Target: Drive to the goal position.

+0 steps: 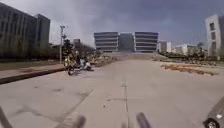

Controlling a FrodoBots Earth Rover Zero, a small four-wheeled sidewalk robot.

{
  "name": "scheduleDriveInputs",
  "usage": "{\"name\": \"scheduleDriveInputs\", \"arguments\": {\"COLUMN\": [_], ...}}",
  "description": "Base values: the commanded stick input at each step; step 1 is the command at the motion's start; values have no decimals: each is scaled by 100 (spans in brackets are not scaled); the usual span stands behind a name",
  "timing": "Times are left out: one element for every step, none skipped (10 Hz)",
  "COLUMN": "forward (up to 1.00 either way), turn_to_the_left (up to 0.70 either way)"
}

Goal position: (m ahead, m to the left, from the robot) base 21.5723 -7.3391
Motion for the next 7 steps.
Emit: {"name": "scheduleDriveInputs", "arguments": {"forward": [100,100,100,100,100,100,100], "turn_to_the_left": [0,0,0,0,0,0,-22]}}
